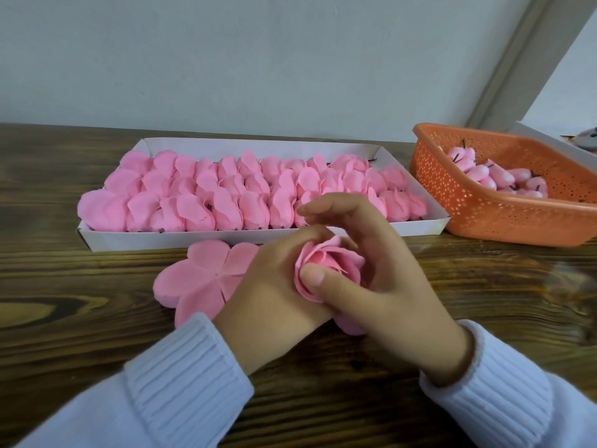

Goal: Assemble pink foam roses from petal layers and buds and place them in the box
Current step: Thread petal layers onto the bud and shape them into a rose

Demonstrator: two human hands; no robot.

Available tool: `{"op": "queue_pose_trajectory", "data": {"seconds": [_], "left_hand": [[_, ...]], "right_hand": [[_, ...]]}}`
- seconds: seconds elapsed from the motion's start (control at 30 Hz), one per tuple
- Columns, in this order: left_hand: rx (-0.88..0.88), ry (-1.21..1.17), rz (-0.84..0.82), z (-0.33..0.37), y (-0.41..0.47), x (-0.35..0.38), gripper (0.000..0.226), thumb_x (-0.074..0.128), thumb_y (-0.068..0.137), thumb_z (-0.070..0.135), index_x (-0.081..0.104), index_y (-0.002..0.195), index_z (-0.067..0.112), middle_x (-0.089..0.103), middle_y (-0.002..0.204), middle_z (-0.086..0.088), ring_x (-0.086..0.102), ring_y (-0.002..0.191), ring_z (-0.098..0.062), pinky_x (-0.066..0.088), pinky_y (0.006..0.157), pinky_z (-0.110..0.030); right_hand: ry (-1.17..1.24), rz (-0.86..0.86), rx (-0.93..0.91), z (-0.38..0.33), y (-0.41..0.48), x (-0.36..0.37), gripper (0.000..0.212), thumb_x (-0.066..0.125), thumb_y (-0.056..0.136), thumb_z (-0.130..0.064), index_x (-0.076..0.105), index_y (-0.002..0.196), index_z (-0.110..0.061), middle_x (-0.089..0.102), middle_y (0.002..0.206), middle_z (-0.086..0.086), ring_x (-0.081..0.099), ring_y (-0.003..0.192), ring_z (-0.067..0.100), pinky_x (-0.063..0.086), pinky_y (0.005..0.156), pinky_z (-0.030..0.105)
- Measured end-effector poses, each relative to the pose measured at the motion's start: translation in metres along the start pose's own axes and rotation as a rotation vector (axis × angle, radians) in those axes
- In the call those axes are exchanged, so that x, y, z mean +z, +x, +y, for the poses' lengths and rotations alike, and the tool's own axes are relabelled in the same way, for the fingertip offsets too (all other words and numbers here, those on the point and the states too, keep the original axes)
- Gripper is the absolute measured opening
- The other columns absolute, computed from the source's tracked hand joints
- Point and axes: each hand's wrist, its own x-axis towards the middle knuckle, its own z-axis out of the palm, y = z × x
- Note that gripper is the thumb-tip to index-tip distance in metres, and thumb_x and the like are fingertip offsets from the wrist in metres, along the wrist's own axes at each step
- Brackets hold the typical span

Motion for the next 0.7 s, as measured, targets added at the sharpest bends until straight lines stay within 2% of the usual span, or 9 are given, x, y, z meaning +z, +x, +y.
{"op": "queue_pose_trajectory", "data": {"seconds": [0.1,0.17,0.23,0.27,0.33,0.4,0.5,0.6,0.7], "left_hand": [[-0.006,-0.038,-0.033,-0.005,0.0,-0.001,0.07,0.061,0.056,0.014,0.049,0.083,0.078,0.055,0.081,0.051,0.054,0.086,0.025,0.042,0.076,0.0],[-0.003,-0.016,-0.059,-0.007,0.005,-0.003,0.044,0.064,0.06,0.012,0.066,0.082,0.051,0.066,0.08,0.031,0.062,0.081,0.011,0.052,0.071,-0.013],[0.034,0.025,-0.042,-0.006,0.009,-0.005,0.017,0.069,0.062,0.012,0.063,0.073,0.024,0.065,0.072,0.002,0.064,0.073,-0.011,0.055,0.066,-0.033],[0.085,0.063,-0.029,-0.005,0.01,-0.005,0.016,0.072,0.062,0.015,0.061,0.072,0.019,0.063,0.069,0.0,0.062,0.072,-0.015,0.054,0.066,-0.035],[0.194,0.102,-0.002,-0.003,0.011,-0.005,0.02,0.074,0.063,0.025,0.061,0.076,0.016,0.063,0.077,0.002,0.062,0.08,-0.018,0.052,0.074,-0.037],[0.209,0.057,0.081,-0.002,0.009,-0.006,0.015,0.07,0.069,0.033,0.064,0.079,0.023,0.064,0.09,0.007,0.061,0.095,-0.022,0.049,0.086,-0.045],[0.019,-0.096,0.163,0.0,0.01,-0.007,0.027,0.069,0.064,0.046,0.067,0.087,0.033,0.062,0.108,0.005,0.059,0.107,-0.02,0.05,0.089,-0.047],[-0.115,-0.349,0.117,-0.002,0.009,-0.008,0.057,0.073,0.064,0.041,0.06,0.114,0.016,0.061,0.071,-0.002,0.059,0.053,-0.021,0.05,0.055,-0.038],[-0.162,-0.462,0.082,-0.002,0.009,-0.008,0.036,0.074,0.067,0.037,0.066,0.097,0.019,0.051,0.046,-0.008,0.052,0.036,-0.024,0.047,0.044,-0.032]], "right_hand": [[0.046,-0.025,0.082,0.002,0.0,-0.001,0.043,0.071,0.078,-0.015,0.053,0.118,-0.015,0.064,0.098,-0.005,0.062,0.084,0.003,0.052,0.068,0.02],[0.071,-0.031,0.118,0.001,0.0,0.0,0.043,0.072,0.078,-0.016,0.053,0.117,-0.014,0.065,0.094,-0.006,0.062,0.083,0.003,0.054,0.066,0.021],[0.091,-0.038,0.16,0.0,0.0,-0.002,0.047,0.072,0.076,-0.027,0.054,0.118,-0.018,0.065,0.102,0.0,0.064,0.088,0.006,0.057,0.07,0.027],[0.104,-0.047,0.176,0.0,0.001,-0.001,0.049,0.069,0.074,-0.033,0.054,0.119,-0.02,0.065,0.109,0.002,0.065,0.094,0.01,0.058,0.075,0.033],[0.284,0.001,0.256,0.001,0.006,-0.001,0.053,0.061,0.073,-0.047,0.056,0.117,-0.02,0.066,0.114,0.002,0.063,0.108,0.017,0.054,0.088,0.038],[0.601,0.102,0.408,0.001,0.011,-0.002,0.058,0.049,0.085,-0.061,0.059,0.115,-0.013,0.067,0.114,0.006,0.061,0.112,0.023,0.051,0.093,0.037],[0.601,0.057,0.535,0.003,0.012,-0.001,0.045,0.037,0.098,-0.031,0.059,0.116,0.004,0.066,0.104,0.02,0.065,0.091,0.027,0.054,0.076,0.031],[0.563,-0.1,0.588,0.003,0.007,0.002,0.032,0.037,0.098,-0.015,0.059,0.083,0.001,0.06,0.066,0.011,0.055,0.054,0.015,0.04,0.05,0.022],[0.618,-0.107,0.587,0.0,0.007,0.003,0.027,0.045,0.093,-0.02,0.053,0.072,-0.006,0.052,0.057,0.008,0.044,0.047,0.013,0.033,0.047,0.021]]}}
